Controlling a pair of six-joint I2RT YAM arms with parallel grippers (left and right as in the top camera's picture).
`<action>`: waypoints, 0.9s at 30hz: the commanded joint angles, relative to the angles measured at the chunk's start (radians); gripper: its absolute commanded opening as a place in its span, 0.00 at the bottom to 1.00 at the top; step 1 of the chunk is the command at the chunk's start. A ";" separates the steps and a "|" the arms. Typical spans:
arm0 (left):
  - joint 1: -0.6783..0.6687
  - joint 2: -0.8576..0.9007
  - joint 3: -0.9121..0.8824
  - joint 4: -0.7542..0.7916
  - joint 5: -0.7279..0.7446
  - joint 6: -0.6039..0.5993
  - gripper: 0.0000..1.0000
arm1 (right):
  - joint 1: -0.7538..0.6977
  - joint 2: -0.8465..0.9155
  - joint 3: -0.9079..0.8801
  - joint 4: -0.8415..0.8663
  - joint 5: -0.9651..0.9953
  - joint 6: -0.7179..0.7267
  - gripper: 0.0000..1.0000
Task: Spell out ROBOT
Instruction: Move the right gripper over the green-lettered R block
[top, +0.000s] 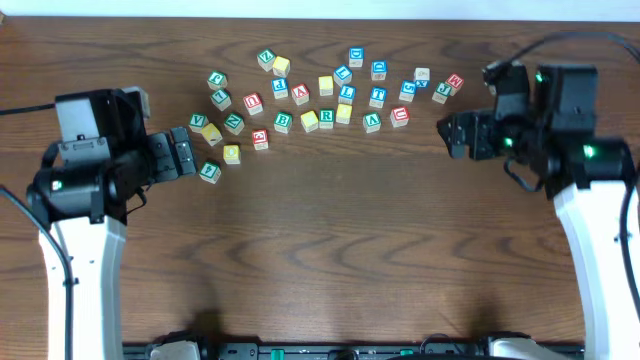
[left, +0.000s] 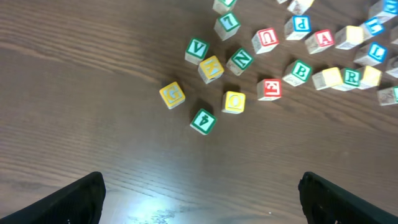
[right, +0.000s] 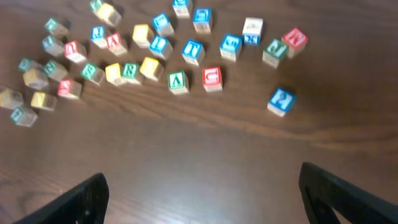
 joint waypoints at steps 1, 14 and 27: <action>0.005 0.021 0.040 -0.001 -0.041 -0.037 0.98 | 0.036 0.098 0.153 -0.060 0.089 0.033 0.90; 0.005 0.037 0.082 0.000 -0.056 -0.060 0.98 | 0.142 0.405 0.393 -0.061 0.109 0.130 0.80; 0.005 0.037 0.082 0.000 -0.056 -0.060 0.98 | 0.235 0.537 0.393 0.053 0.113 0.189 0.73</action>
